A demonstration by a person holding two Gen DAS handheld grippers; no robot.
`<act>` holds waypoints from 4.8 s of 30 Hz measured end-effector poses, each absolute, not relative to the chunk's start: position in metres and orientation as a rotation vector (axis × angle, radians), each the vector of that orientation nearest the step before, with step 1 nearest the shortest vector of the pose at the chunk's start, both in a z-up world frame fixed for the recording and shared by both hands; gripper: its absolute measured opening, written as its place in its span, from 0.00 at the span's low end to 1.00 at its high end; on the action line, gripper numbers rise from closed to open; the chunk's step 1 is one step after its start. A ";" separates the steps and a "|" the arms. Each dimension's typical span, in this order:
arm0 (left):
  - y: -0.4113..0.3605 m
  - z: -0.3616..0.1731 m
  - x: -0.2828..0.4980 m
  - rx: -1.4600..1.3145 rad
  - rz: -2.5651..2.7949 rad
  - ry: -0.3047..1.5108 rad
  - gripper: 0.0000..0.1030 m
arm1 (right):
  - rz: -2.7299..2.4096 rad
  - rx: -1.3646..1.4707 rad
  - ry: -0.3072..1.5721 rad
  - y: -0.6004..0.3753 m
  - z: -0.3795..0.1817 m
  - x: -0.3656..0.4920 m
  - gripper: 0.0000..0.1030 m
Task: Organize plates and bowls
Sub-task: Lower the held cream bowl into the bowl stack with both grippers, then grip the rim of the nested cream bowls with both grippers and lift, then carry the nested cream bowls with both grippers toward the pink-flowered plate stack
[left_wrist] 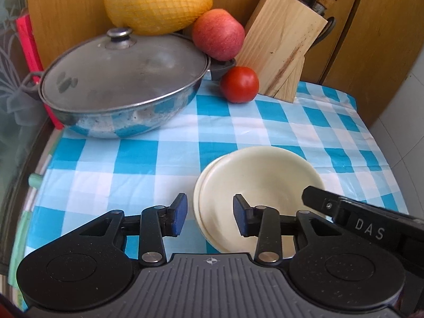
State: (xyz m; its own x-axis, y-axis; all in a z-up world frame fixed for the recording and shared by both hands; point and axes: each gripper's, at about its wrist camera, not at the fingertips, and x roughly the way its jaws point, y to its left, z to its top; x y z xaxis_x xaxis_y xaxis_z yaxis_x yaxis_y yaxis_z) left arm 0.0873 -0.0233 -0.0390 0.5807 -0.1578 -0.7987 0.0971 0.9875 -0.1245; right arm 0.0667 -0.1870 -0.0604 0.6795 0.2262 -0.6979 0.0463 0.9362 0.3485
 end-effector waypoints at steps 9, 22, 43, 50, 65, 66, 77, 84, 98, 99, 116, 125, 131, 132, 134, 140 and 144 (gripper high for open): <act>-0.022 -0.044 0.084 -0.069 -0.164 0.957 0.49 | 0.100 0.401 0.877 -0.189 -0.074 0.075 0.18; -0.036 -0.061 0.092 -0.013 -0.163 1.006 0.44 | 0.112 0.402 0.931 -0.183 -0.088 0.088 0.15; -0.083 -0.070 0.134 -0.004 -0.222 1.012 0.47 | 0.054 0.474 0.901 -0.228 -0.091 0.109 0.13; -0.080 -0.073 0.142 0.027 -0.192 1.009 0.65 | 0.052 0.509 0.929 -0.237 -0.097 0.115 0.23; -0.084 -0.077 0.141 0.014 -0.232 1.038 0.41 | 0.073 0.488 0.928 -0.228 -0.098 0.113 0.13; -0.084 -0.077 0.140 0.015 -0.232 1.036 0.40 | 0.074 0.492 0.929 -0.228 -0.099 0.113 0.13; -0.086 -0.070 0.137 0.010 -0.236 1.012 0.39 | 0.067 0.502 0.898 -0.231 -0.090 0.107 0.13; -0.094 -0.074 0.141 -0.003 -0.240 1.030 0.39 | 0.032 0.507 0.913 -0.237 -0.094 0.109 0.13; -0.095 -0.070 0.137 0.005 -0.234 1.013 0.39 | 0.036 0.512 0.899 -0.238 -0.090 0.106 0.13; -0.094 -0.069 0.137 0.005 -0.234 1.011 0.39 | 0.036 0.513 0.898 -0.237 -0.090 0.106 0.13; -0.095 -0.048 0.124 -0.009 -0.248 0.961 0.38 | 0.031 0.512 0.842 -0.241 -0.070 0.090 0.13; -0.093 -0.036 0.116 -0.016 -0.254 0.928 0.38 | 0.035 0.501 0.808 -0.238 -0.057 0.081 0.13; -0.091 -0.031 0.111 -0.013 -0.258 0.916 0.38 | 0.038 0.496 0.798 -0.237 -0.053 0.076 0.13; -0.091 -0.029 0.110 -0.013 -0.258 0.913 0.38 | 0.039 0.495 0.796 -0.237 -0.052 0.075 0.13; -0.090 -0.027 0.108 -0.013 -0.259 0.908 0.38 | 0.041 0.494 0.791 -0.236 -0.050 0.072 0.13; -0.088 -0.020 0.100 -0.011 -0.259 0.892 0.39 | 0.046 0.492 0.780 -0.235 -0.044 0.065 0.13; -0.086 -0.015 0.095 -0.014 -0.262 0.880 0.39 | 0.051 0.492 0.769 -0.233 -0.040 0.061 0.13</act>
State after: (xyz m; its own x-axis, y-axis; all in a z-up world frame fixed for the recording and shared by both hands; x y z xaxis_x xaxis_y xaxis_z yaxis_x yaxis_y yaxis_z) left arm 0.0948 -0.0860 -0.0151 0.6073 -0.2323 -0.7598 0.2208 0.9680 -0.1195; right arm 0.0607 -0.2333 -0.0401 0.7230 0.2205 -0.6547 0.1326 0.8858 0.4447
